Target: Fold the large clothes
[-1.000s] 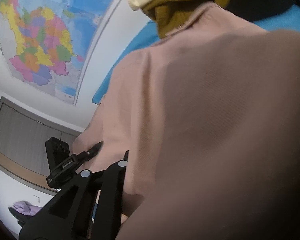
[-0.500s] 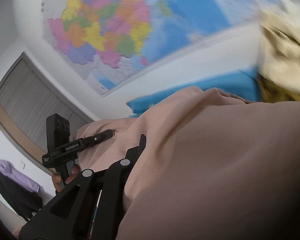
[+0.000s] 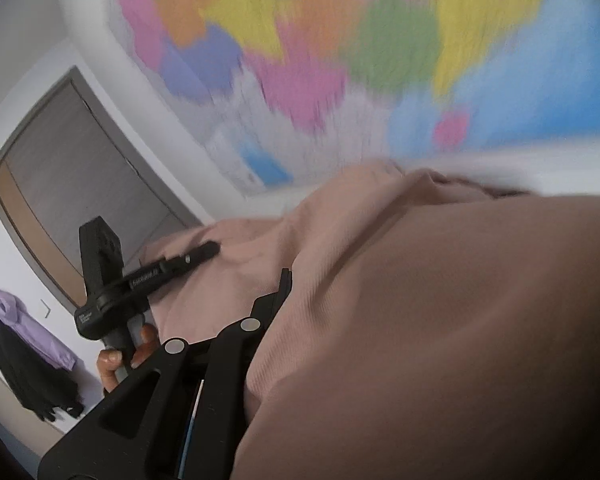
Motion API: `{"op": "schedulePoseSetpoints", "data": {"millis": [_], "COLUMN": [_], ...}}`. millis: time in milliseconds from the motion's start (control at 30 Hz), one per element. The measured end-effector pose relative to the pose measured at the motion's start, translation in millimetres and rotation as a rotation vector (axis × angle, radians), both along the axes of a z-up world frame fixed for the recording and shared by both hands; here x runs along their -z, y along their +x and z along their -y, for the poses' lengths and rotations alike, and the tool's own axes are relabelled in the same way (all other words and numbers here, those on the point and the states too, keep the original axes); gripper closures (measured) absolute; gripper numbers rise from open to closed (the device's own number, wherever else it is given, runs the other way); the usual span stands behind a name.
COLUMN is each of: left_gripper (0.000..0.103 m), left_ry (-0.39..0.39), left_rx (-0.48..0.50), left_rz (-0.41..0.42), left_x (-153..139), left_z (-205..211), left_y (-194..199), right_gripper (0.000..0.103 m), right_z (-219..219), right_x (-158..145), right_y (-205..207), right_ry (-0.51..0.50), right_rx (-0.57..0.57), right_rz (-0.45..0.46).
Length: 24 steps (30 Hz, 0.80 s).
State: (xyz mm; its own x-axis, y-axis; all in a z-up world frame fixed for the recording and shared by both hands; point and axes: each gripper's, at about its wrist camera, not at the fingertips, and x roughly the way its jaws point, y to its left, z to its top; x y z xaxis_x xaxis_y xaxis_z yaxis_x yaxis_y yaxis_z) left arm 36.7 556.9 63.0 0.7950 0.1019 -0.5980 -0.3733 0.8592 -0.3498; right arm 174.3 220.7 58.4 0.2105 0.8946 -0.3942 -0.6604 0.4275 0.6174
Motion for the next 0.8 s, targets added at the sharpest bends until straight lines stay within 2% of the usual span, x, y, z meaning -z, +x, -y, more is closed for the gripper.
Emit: {"op": "schedulePoseSetpoints", "data": {"millis": [67,167,200,267,333,367,433,500,533,600,667,733,767,800], "left_gripper": [0.086,0.086,0.084,0.081,0.08,0.08,0.079,0.076,0.074,0.072,0.071,0.071,0.071,0.071], "left_ry": [-0.038,-0.116,-0.144,-0.172,-0.164,-0.163,-0.148,-0.156,-0.159,-0.17,-0.174,-0.17,-0.168,-0.163], "left_rx": [-0.033,-0.083,-0.085,-0.083,-0.077,-0.076,-0.07,-0.069,-0.07,-0.069,-0.065,-0.061,-0.058,-0.054], "left_rz": [-0.052,-0.205,-0.21,-0.191,-0.188,-0.189,-0.196,-0.196,-0.197,-0.195,-0.194,-0.198,-0.2,-0.203], "left_x": [34,107,118,126,124,123,121,122,123,129,134,135,136,135], "left_z": [-26,-58,-63,-69,-71,-72,-71,-71,-72,-70,-68,-66,-66,-64], "left_y": [-2,-3,-7,-14,-15,-15,-11,-9,-8,-8,-11,-11,-10,-9], "right_gripper": [0.091,0.087,0.085,0.07,0.061,0.048,0.039,0.038,0.034,0.033,0.028,0.028,0.036,0.05], "right_z": [-29,-52,-53,-48,-35,-27,-12,6,19,51,67,79,82,83], "right_x": [44,100,111,116,111,106,100,98,98,102,106,112,118,124], "right_y": [-2,-8,-12,-17,-20,-23,-26,-29,-28,-24,-19,-6,1,7], "right_ry": [-0.077,-0.181,-0.192,-0.189,-0.17,-0.169,-0.177,-0.178,-0.176,-0.154,-0.138,-0.106,-0.08,-0.049], "right_rx": [-0.041,-0.107,-0.127,-0.138,-0.159,-0.165,-0.158,-0.152,-0.135,-0.087,-0.037,0.011,0.023,0.013], "right_rz": [-0.067,-0.169,-0.185,-0.178,-0.181,-0.164,-0.139,-0.133,-0.138,-0.168,-0.198,-0.255,-0.303,-0.354]}}
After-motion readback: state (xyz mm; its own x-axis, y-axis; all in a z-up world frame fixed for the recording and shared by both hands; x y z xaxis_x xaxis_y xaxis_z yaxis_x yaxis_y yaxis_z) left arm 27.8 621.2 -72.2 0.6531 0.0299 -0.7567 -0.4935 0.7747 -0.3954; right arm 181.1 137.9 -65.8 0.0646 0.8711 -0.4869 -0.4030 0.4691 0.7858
